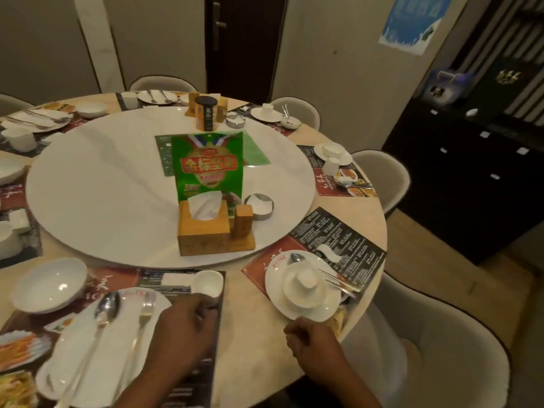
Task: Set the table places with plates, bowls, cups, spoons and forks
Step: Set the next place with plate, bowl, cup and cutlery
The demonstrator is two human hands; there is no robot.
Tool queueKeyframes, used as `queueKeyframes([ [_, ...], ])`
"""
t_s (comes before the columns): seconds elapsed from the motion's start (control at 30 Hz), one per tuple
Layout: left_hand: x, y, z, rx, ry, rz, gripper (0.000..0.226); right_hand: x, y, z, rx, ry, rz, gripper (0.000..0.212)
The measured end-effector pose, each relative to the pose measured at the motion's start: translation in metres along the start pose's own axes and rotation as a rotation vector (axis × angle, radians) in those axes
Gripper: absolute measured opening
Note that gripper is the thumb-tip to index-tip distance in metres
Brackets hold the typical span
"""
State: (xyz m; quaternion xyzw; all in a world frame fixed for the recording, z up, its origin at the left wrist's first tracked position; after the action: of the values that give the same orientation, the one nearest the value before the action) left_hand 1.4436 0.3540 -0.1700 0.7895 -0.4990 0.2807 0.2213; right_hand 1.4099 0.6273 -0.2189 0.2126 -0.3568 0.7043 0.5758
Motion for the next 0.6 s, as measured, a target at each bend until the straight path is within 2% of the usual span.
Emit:
queueKeyframes([
  [0.2,-0.098,-0.02,-0.075,0.088,-0.047,-0.025,0.025,0.089,0.038,-0.03,0.176,-0.06,0.045,0.014],
  [0.3,-0.122,-0.028,-0.096,0.152,-0.021,-0.043,0.033,0.113,0.06,-0.028,0.29,-0.163,-0.029,0.031],
  [0.37,-0.129,-0.031,-0.103,0.188,0.011,-0.056,0.039,0.114,0.074,-0.018,0.385,-0.241,-0.033,0.049],
  [0.47,-0.136,-0.029,-0.105,0.23,0.049,-0.042,0.048,0.093,0.093,-0.002,0.536,-0.355,0.072,0.075],
  [0.6,-0.145,-0.017,-0.099,0.262,0.066,-0.049,0.055,0.067,0.114,0.005,0.628,-0.43,0.222,0.083],
])
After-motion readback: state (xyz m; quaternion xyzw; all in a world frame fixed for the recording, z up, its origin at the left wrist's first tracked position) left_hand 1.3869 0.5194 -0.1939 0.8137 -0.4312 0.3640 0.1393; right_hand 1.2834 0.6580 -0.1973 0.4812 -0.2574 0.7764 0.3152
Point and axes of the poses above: each hand's wrist, its own y-axis towards the middle knuckle, its own x-axis out of the back of the hand, z = x × y, the point moved 7 cm from there along y, towards the middle knuckle, and after that the axes turned 6 degrees about -z, right-handed, at the moved point
